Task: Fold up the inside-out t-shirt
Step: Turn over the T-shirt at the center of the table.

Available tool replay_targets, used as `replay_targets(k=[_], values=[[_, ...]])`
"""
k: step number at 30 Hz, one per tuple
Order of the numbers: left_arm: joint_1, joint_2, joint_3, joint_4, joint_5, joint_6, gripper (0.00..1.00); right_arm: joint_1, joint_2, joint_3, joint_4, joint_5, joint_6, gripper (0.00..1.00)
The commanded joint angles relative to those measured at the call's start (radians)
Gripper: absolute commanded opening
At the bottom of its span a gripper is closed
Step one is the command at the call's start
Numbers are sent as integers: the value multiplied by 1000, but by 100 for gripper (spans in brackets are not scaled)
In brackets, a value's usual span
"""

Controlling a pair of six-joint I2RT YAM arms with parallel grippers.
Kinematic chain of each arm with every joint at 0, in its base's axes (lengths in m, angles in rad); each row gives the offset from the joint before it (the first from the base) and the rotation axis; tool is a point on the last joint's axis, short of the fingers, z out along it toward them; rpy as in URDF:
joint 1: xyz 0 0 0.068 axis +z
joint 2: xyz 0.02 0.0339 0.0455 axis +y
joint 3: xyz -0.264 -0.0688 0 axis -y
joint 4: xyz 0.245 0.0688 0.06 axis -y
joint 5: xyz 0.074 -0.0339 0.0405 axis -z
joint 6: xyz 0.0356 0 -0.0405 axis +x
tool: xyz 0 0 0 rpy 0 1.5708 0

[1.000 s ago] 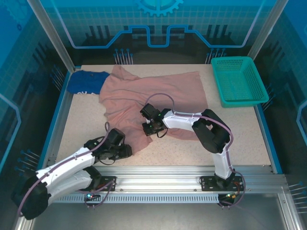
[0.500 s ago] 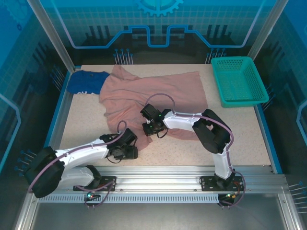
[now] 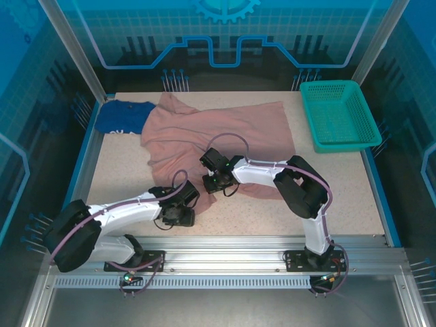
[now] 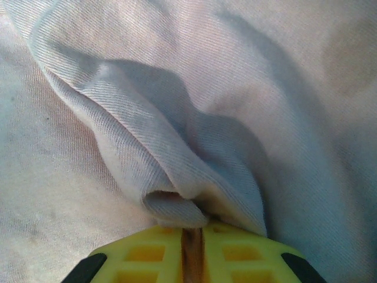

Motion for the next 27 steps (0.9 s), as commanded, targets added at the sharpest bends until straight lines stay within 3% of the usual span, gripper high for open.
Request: replay_targets(k=[1, 12, 20, 27], values=[[3, 21, 46, 162, -110, 55, 41, 3, -1, -27, -59, -26, -6, 15], [25, -139, 43, -49, -276, 83, 0, 2, -8, -33, -54, -29, -8, 15], [49, -256, 44, -104, -236, 71, 0, 0, -3, -23, -58, -37, -12, 16], [49, -289, 84, -164, -97, 84, 0, 0, -13, -14, -66, -49, -19, 23]])
